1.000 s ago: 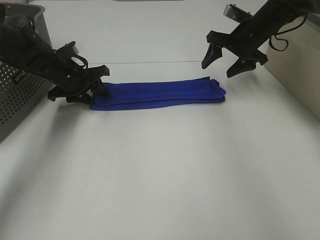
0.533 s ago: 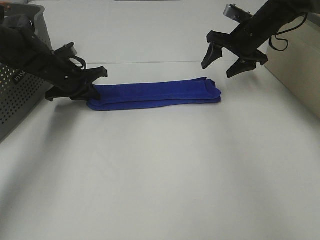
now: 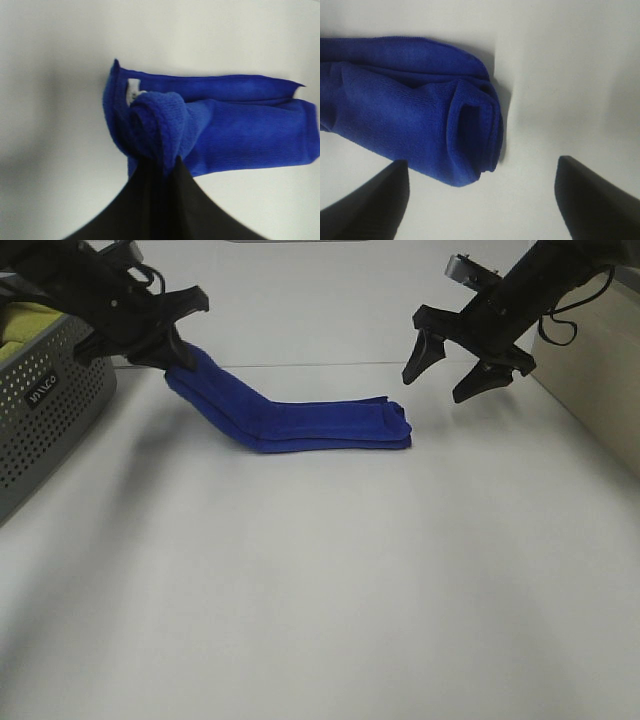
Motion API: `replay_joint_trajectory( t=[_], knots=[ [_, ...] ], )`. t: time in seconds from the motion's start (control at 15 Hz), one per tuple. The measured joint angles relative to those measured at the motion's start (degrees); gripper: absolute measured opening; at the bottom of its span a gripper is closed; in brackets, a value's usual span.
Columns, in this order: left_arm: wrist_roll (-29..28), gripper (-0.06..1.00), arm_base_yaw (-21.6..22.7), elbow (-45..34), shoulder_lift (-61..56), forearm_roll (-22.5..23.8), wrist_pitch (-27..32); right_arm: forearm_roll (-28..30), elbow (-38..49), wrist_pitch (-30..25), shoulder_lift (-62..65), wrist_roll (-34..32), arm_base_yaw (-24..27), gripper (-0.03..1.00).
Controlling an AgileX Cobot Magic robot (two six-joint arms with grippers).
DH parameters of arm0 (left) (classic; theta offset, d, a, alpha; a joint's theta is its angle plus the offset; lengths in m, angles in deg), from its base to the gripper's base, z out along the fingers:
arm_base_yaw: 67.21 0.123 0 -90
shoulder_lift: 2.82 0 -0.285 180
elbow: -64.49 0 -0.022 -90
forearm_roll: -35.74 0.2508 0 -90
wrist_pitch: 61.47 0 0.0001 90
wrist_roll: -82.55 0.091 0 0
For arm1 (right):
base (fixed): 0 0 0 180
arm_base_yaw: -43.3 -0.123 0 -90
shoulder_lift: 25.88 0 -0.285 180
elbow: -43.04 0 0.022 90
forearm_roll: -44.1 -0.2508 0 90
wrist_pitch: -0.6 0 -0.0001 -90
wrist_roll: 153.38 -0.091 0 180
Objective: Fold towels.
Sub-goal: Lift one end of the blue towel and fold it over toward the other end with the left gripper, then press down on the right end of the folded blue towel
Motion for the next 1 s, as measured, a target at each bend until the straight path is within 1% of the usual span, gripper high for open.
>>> replay_joint_trajectory(
  t=[0.13,0.2,0.33,0.53,0.6,0.67,0.8,0.87,0.93,1.0],
  knots=[
    [-3.4,0.06,-3.8,3.3,-0.1,-0.9,-0.1,-0.2,0.0,-1.1,0.0,-0.3,0.0,0.75],
    [-4.3,0.06,-5.8,4.7,0.5,-1.9,-0.5,-0.4,0.0,-1.6,0.0,-0.7,0.0,0.75],
    [-5.3,0.06,-8.0,6.3,2.2,-3.4,-1.7,-1.4,0.0,-2.3,0.0,-0.9,0.0,0.75],
    [-5.7,0.06,-11.5,7.6,7.0,-9.3,-7.4,-2.7,0.0,-3.6,0.0,-0.9,0.0,0.75],
    [-5.7,0.10,-12.0,7.6,8.3,-11.3,-9.2,-2.7,0.0,-4.0,0.0,-0.9,0.0,0.75],
    [-5.7,0.20,-12.3,7.6,9.5,-13.5,-10.5,-2.7,0.0,-4.2,0.0,-0.9,0.0,0.75],
    [-5.7,0.48,-12.8,7.6,10.7,-17.9,-12.4,-2.7,0.0,-4.4,0.0,-0.9,0.0,0.75],
    [-5.0,0.60,-13.2,7.6,10.9,-22.2,-14.2,-3.0,0.0,-4.4,0.0,-0.9,0.0,0.75],
    [-5.0,0.60,-13.2,7.6,10.9,-22.2,-14.2,-3.0,0.0,-4.4,0.0,-0.9,0.0,0.75],
    [-3.9,0.61,-13.4,7.6,10.9,-24.7,-15.0,-3.3,0.0,-4.5,0.0,-0.9,0.0,0.75]
  ],
)
